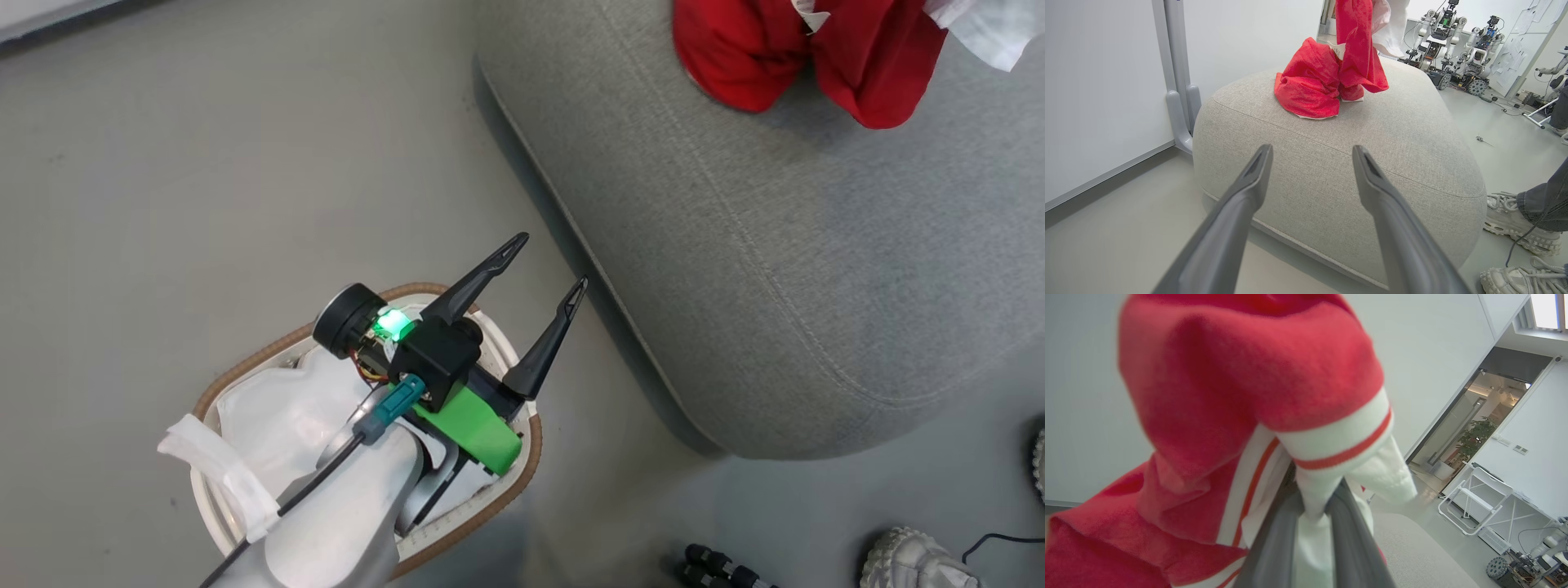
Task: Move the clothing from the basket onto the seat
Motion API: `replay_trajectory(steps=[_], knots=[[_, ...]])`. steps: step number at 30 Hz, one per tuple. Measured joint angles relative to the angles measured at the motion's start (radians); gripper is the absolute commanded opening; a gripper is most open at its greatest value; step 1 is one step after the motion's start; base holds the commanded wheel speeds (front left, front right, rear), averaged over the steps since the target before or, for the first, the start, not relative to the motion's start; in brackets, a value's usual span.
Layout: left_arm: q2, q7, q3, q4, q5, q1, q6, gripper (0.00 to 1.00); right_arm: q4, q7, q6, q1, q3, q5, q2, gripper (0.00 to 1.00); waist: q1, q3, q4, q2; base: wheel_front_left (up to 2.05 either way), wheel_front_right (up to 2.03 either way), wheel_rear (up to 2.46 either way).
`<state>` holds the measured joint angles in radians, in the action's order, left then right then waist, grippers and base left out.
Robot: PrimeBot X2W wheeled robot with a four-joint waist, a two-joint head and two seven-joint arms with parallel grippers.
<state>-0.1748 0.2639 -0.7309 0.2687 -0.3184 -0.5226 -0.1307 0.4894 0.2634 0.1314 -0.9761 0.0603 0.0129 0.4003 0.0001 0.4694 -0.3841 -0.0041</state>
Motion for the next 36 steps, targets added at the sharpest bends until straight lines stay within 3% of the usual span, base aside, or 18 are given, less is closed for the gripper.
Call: replay_trajectory(steps=[10, 17, 18, 19, 20, 29, 36], knots=[[-0.023, 0.000, 0.040, -0.009, 0.012, -0.038, 0.000, 1.00, 0.315, 0.000, 0.000, -0.061, 0.102, -0.106, -0.056, 0.00, 0.0001, 0.139, 0.114, 0.0000, 0.00, 0.00, 0.00], [-0.022, 0.000, 0.069, -0.009, 0.015, -0.038, 0.000, 1.00, 0.411, 0.001, 0.000, -0.048, 0.189, -0.137, -0.092, 0.00, 0.0000, 0.213, 0.179, 0.0000, 0.00, 0.00, 0.00], [-0.021, 0.000, 0.073, -0.009, 0.015, -0.038, 0.000, 1.00, 0.409, 0.001, 0.000, -0.040, 0.192, -0.139, -0.097, 0.29, 0.0000, 0.216, 0.184, 0.0000, 0.00, 0.00, 0.00], [-0.021, 0.000, 0.077, -0.007, 0.015, -0.038, 0.000, 1.00, 0.400, 0.001, 0.000, -0.032, 0.195, -0.139, -0.102, 0.45, 0.0001, 0.216, 0.186, 0.0000, 0.00, 0.00, 0.00], [-0.021, 0.000, 0.080, -0.007, 0.015, -0.038, 0.000, 1.00, 0.388, 0.001, 0.000, -0.025, 0.195, -0.139, -0.106, 1.00, 0.0001, 0.215, 0.186, 0.0000, 0.00, 0.00, 0.00], [0.000, 0.000, 0.131, 0.003, 0.014, -0.008, 0.000, 1.00, 0.250, 0.001, 0.000, 0.112, 0.172, -0.112, -0.125, 1.00, 0.0000, 0.135, 0.172, 0.0000, 0.00, 0.00, 0.00], [0.016, 0.000, 0.234, 0.036, 0.021, 0.073, 0.000, 1.00, 0.116, 0.001, 0.000, 0.270, 0.108, -0.060, -0.143, 1.00, -0.0002, 0.031, 0.165, 0.0000, 0.00, 0.00, 0.00]])
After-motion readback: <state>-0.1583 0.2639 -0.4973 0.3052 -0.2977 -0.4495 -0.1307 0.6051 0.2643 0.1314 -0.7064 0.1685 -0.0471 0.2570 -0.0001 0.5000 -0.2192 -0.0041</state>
